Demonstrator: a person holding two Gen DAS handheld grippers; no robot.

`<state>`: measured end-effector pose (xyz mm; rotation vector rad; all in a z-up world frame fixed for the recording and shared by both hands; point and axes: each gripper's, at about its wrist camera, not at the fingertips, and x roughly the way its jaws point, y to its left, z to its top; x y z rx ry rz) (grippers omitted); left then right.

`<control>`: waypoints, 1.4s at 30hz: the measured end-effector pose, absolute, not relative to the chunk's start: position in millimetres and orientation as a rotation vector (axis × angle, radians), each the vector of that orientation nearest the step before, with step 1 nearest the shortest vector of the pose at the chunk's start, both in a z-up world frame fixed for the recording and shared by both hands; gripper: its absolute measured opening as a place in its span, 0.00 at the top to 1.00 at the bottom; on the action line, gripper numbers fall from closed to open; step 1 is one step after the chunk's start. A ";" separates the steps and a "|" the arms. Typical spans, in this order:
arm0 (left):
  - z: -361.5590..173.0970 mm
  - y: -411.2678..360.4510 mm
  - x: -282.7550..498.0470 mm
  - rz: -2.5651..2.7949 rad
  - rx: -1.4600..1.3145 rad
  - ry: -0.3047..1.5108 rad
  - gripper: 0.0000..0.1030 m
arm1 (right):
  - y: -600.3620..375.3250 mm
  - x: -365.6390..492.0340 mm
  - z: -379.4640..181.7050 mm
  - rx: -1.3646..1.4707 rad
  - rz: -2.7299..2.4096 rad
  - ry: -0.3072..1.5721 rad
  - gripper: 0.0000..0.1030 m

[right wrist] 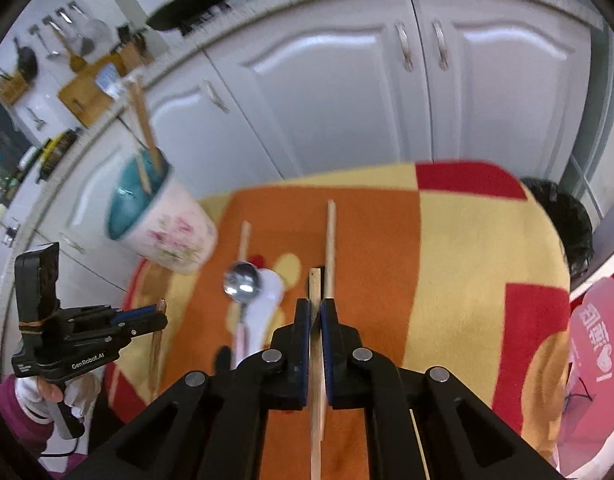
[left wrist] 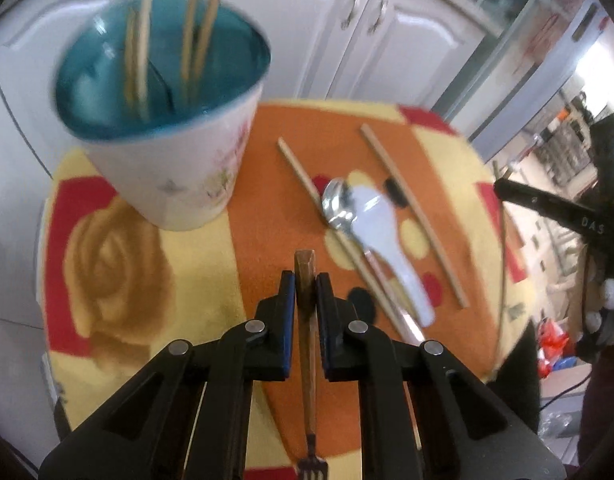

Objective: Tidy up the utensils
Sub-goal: 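Carry the fork and chopstick over the floral cup and open both grippers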

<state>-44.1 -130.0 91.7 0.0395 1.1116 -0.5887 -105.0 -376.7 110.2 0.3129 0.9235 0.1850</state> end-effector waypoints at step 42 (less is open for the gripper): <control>321.6 -33.7 0.5 -0.415 -0.040 0.595 0.92 | -251.2 4.3 321.4 0.111 0.377 0.504 0.95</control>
